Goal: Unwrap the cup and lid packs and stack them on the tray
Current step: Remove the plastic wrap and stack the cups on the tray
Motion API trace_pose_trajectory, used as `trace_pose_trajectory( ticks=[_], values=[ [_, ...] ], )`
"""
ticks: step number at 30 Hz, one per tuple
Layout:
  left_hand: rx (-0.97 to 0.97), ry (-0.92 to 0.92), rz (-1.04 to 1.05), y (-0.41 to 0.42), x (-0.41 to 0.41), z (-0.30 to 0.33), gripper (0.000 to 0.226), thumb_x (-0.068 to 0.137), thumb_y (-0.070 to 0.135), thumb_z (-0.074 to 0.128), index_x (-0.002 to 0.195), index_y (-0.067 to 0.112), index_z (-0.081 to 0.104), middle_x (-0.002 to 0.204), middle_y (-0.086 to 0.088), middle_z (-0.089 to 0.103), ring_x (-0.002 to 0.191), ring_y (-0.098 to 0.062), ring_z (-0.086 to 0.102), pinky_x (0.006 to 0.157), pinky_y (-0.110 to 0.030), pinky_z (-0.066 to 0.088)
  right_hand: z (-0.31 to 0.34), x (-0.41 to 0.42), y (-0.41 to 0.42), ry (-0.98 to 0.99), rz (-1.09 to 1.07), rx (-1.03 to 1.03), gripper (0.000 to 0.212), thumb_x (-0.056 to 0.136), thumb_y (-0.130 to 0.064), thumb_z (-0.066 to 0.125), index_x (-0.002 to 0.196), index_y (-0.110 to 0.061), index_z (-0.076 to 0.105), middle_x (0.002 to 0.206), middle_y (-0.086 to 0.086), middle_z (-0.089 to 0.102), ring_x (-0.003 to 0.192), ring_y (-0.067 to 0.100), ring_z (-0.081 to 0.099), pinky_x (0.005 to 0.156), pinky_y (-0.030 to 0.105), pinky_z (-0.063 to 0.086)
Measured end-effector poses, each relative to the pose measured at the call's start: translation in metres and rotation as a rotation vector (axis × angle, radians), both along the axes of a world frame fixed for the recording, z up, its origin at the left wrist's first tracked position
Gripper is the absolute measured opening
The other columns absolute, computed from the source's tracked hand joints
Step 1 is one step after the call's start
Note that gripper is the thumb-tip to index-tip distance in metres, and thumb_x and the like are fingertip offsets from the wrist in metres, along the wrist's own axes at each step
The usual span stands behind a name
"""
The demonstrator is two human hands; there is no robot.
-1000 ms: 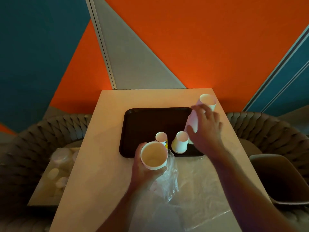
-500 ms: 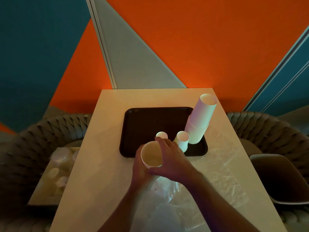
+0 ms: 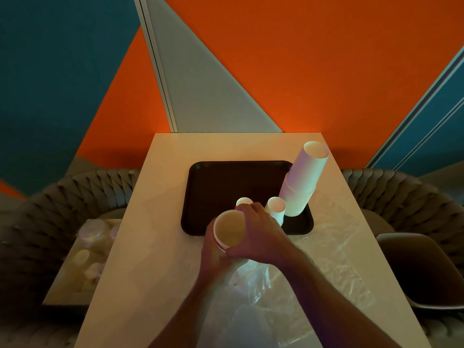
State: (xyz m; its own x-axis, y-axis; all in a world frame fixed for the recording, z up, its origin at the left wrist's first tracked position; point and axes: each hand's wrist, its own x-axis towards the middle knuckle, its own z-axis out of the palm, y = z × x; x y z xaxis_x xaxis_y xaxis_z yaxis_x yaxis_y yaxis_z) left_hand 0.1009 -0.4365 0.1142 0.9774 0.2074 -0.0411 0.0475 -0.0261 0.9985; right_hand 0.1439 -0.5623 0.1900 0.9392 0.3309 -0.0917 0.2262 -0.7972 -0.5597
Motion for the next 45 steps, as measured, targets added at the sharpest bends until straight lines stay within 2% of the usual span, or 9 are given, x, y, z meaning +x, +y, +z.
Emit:
trace_pose_trajectory(
  ticks=[9,16,25,29,35,37,40,42,45],
  values=[
    [0.029,0.041,-0.024,0.0,-0.001,0.004,0.093,0.055,-0.002,0.093,0.128,0.032,0.048,0.111,0.006,0.068,0.099,-0.006,0.068,0.07,-0.022,0.057,0.05,0.004,-0.019,0.036,-0.155,0.442,0.087,0.053,-0.046,0.091,0.126,-0.044,0.044,0.124,-0.017,0.053,0.11,0.004,0.056,0.083,0.023,0.051],
    [0.052,0.049,-0.009,0.0,-0.001,0.004,0.092,0.052,0.008,0.094,0.126,0.038,0.048,0.112,0.01,0.065,0.101,-0.007,0.065,0.074,-0.022,0.056,0.069,0.005,-0.041,-0.029,-0.189,0.623,0.089,0.062,-0.031,0.096,0.136,-0.034,0.047,0.116,-0.02,0.062,0.103,-0.005,0.061,0.078,0.009,0.05],
    [0.039,0.045,-0.017,0.0,-0.003,0.006,0.09,0.056,-0.002,0.094,0.129,0.029,0.049,0.114,0.007,0.067,0.102,-0.006,0.066,0.073,-0.019,0.055,0.018,-0.002,-0.04,0.006,-0.234,0.724,0.107,0.053,-0.028,0.096,0.14,-0.042,0.035,0.124,-0.018,0.059,0.117,0.007,0.06,0.092,0.031,0.058],
    [0.023,0.062,-0.016,0.0,-0.003,0.006,0.09,0.057,-0.004,0.093,0.127,0.032,0.051,0.109,0.012,0.068,0.1,-0.006,0.068,0.07,-0.021,0.057,-0.003,-0.003,-0.037,0.084,-0.239,0.69,0.099,0.058,-0.039,0.095,0.141,-0.033,0.042,0.128,-0.008,0.062,0.119,0.008,0.06,0.099,0.041,0.056],
    [0.056,0.051,0.004,-0.001,-0.002,0.003,0.093,0.054,0.0,0.095,0.129,0.032,0.049,0.112,0.014,0.066,0.104,-0.005,0.065,0.075,-0.021,0.056,0.011,-0.001,-0.041,-0.001,-0.235,0.756,0.054,0.085,-0.015,0.081,0.122,-0.033,0.046,0.103,-0.02,0.07,0.097,-0.002,0.068,0.076,0.017,0.054],
    [0.085,0.033,0.008,-0.001,-0.002,0.001,0.094,0.053,0.003,0.095,0.127,0.035,0.048,0.114,0.017,0.063,0.106,-0.003,0.062,0.079,-0.018,0.053,0.02,0.005,-0.046,-0.066,-0.28,0.794,0.046,0.088,-0.023,0.079,0.123,-0.032,0.051,0.104,-0.011,0.069,0.1,0.007,0.068,0.08,0.031,0.058],
    [0.12,0.024,-0.001,0.0,-0.002,0.001,0.095,0.053,0.004,0.096,0.128,0.036,0.047,0.118,0.017,0.06,0.107,0.002,0.058,0.08,-0.012,0.049,0.026,0.009,-0.06,-0.182,-0.364,0.721,0.075,0.078,-0.045,0.072,0.146,-0.032,0.041,0.13,-0.002,0.049,0.126,0.02,0.049,0.101,0.053,0.05],
    [0.135,0.018,-0.008,0.001,-0.002,0.0,0.097,0.052,0.006,0.097,0.129,0.035,0.046,0.119,0.018,0.058,0.108,0.003,0.057,0.081,-0.011,0.049,0.033,0.009,-0.067,-0.233,-0.419,0.745,0.081,0.08,-0.043,0.066,0.151,-0.037,0.028,0.139,-0.004,0.033,0.135,0.014,0.037,0.107,0.045,0.046],
    [0.16,0.012,-0.011,0.002,-0.001,-0.001,0.099,0.052,0.009,0.098,0.132,0.034,0.045,0.12,0.019,0.057,0.109,0.003,0.056,0.081,-0.011,0.049,0.043,0.009,-0.076,-0.367,-0.413,0.696,0.053,0.091,-0.035,0.055,0.139,-0.044,0.035,0.146,-0.003,0.024,0.131,-0.006,0.03,0.1,0.013,0.039]
  ],
)
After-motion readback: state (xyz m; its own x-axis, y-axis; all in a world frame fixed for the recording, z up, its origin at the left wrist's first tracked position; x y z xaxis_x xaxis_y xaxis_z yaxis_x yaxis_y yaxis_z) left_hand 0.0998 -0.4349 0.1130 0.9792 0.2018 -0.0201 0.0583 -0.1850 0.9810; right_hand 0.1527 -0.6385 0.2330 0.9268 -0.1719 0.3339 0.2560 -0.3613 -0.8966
